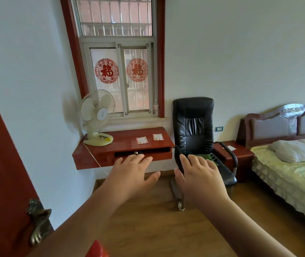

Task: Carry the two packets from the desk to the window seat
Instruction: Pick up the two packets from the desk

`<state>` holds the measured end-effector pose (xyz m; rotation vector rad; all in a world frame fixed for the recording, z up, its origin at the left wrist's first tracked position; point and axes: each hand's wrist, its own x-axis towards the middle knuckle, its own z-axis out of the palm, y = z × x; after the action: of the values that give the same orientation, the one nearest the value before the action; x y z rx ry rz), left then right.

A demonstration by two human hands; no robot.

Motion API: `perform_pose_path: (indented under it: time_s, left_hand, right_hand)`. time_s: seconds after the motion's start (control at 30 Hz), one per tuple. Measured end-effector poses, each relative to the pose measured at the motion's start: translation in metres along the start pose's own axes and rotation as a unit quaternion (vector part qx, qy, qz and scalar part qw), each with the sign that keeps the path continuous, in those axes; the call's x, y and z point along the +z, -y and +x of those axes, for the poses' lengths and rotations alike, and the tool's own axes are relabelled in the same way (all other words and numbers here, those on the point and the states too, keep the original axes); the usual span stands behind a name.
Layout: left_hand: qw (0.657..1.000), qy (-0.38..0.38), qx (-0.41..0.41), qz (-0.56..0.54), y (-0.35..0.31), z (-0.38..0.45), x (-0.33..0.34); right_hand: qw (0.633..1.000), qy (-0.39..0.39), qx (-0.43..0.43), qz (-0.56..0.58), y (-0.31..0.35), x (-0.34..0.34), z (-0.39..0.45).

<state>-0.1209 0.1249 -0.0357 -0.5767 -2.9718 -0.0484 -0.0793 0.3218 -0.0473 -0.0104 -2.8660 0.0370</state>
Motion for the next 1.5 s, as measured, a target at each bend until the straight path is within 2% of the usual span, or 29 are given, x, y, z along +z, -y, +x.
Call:
perform_pose_path:
  time_s: [0.2,0.37,0.47,0.6,0.9,1.23,1.5]
  left_hand:
    - [0.999,-0.019,-0.048,0.001,-0.006,0.049,0.014]
    - [0.999,-0.006,-0.045,-0.013,0.012,0.094,0.029]
    - [0.999,0.008,-0.049,-0.014,0.032,0.121,0.041]
    - [0.998,-0.008,-0.064,-0.009,0.070,0.159,0.056]
    - [0.999,0.002,-0.036,-0.009,0.155,0.263,0.085]
    - [0.999,0.012,-0.030,-0.021,0.188,0.386,0.115]
    - [0.997,0.021,-0.073,-0.023,0.176,0.500,0.152]
  right_hand:
    - [0.999,0.010,-0.028,0.027,-0.023,0.023,0.054]
    - [0.998,0.020,-0.047,0.046,-0.020,0.048,0.103]
    - [0.997,0.018,-0.063,0.050,-0.010,0.065,0.135]
    - [0.996,0.016,-0.080,0.045,0.013,0.086,0.183]
    - [0.997,0.031,-0.049,0.044,0.052,0.138,0.292]
    - [0.998,0.042,-0.042,0.028,0.030,0.184,0.408]
    - [0.994,0.054,-0.074,0.058,-0.014,0.234,0.520]
